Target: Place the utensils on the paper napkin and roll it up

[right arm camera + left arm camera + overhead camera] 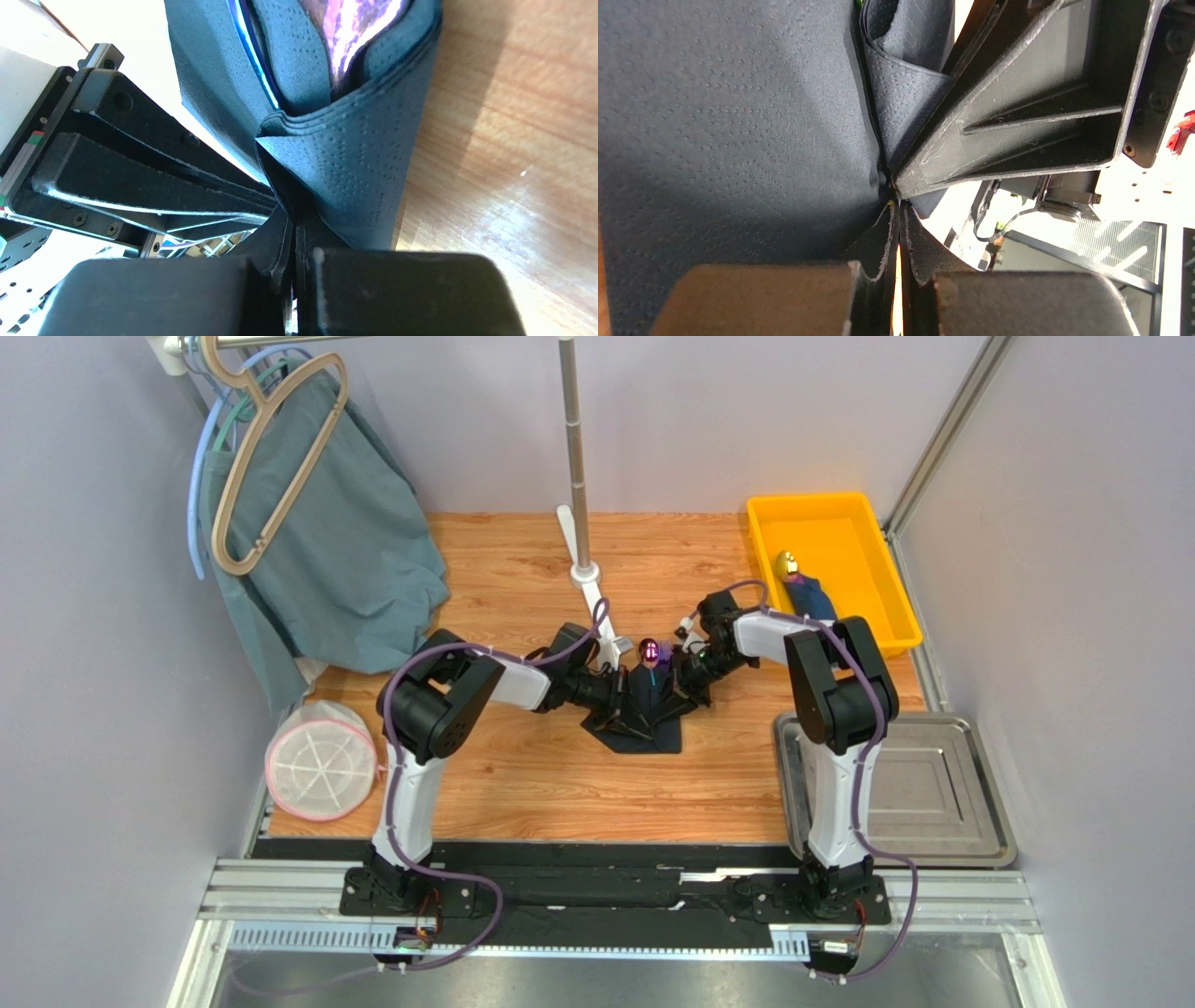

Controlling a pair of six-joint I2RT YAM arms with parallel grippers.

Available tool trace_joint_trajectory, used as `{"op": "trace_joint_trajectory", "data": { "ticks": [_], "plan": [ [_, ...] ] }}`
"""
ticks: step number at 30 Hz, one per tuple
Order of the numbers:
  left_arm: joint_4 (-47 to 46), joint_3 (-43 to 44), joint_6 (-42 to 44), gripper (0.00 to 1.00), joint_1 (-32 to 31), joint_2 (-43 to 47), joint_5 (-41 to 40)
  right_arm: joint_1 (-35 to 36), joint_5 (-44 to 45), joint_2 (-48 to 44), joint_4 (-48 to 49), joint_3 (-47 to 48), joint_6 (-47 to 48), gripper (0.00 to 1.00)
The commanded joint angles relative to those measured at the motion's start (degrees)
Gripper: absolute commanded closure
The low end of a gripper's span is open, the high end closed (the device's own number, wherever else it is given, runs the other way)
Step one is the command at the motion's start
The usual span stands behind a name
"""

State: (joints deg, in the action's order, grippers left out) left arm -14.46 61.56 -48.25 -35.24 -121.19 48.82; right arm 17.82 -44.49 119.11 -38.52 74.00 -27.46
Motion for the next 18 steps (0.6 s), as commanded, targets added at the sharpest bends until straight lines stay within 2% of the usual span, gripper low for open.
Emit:
{"op": "trace_joint_trajectory", "data": {
  "ticks": [1,5,9,18],
  "plan": [
    [-0.2,-1.4,1.8,0.93,0.1,4.9,1.6,0.2,0.7,1.3,2.3,0.8,-0.5,1.0],
    [0.7,-3.5,1.3,0.9,1.1,8.9,3.2,0.1,1.2,1.3,2.4,0.8,-0.5,1.0],
    [5.0,-5.0,4.8,0.9,2.2,11.1,3.4,0.2,1.4,1.4,2.5,1.1,-0.5,1.0],
    [9.1,-3.5,7.5,0.93,2.3,7.5,1.1,0.1,-0.1,-0.4,3.0,0.3,-1.2,0.99]
  ]
}}
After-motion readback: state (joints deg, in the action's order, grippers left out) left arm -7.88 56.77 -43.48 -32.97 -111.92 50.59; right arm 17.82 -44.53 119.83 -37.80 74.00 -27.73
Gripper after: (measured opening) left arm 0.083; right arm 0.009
